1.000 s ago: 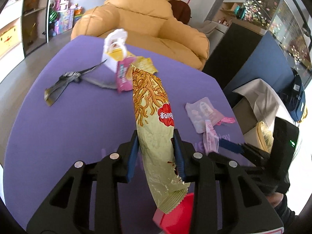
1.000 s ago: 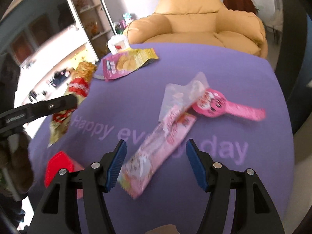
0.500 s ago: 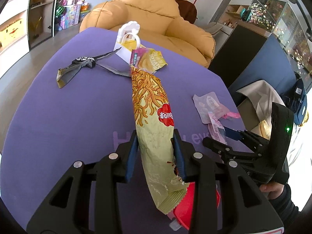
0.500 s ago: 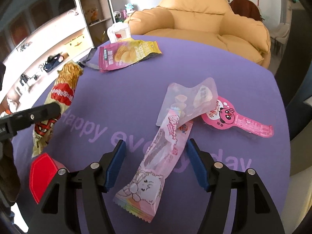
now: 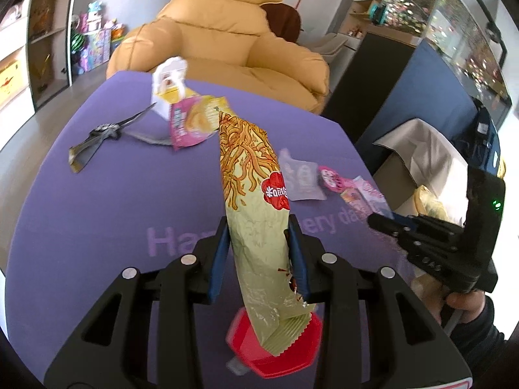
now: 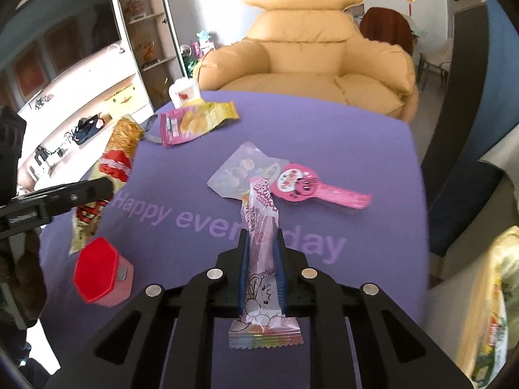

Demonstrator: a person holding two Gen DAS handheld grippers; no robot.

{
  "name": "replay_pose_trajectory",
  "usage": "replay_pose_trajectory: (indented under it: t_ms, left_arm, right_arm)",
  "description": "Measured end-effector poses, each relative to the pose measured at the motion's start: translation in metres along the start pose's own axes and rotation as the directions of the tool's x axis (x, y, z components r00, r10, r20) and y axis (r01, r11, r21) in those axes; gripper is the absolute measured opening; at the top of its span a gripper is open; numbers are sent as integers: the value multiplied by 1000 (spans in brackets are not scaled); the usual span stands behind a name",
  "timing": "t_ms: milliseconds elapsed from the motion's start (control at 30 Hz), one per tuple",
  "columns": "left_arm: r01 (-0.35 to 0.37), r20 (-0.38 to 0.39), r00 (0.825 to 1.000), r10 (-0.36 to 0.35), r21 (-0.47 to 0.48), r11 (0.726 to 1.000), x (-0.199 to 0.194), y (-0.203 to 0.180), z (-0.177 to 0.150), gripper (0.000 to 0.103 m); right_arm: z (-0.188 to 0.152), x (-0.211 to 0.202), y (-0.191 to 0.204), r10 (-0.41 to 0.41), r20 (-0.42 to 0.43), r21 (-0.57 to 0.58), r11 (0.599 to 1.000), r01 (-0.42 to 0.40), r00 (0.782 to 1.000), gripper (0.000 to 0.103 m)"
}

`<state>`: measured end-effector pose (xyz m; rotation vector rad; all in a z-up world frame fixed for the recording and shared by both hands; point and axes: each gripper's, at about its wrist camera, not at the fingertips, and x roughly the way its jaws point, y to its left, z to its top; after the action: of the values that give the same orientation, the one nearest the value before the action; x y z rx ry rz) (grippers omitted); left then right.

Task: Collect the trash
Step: 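Grasp the pink candy wrapper with the right gripper and lift it, then carry the chip bag and pink wrapper over the bin with both grippers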

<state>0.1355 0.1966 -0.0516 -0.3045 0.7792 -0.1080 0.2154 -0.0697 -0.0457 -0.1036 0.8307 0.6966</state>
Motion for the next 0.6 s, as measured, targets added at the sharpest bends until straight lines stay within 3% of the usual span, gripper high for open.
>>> replay_pose_trajectory:
  t_ms: [200, 600]
  left_arm:
    - [22, 12, 1000, -23, 80, 997, -2, -33, 1, 33]
    - [89, -36, 996, -85, 134, 987, 1, -75, -10, 33]
  right_arm:
    - [-8, -34, -10, -16, 37, 4, 1000, 16, 999, 15]
    - [-26, -66, -20, -37, 91, 33, 999, 34, 995, 15]
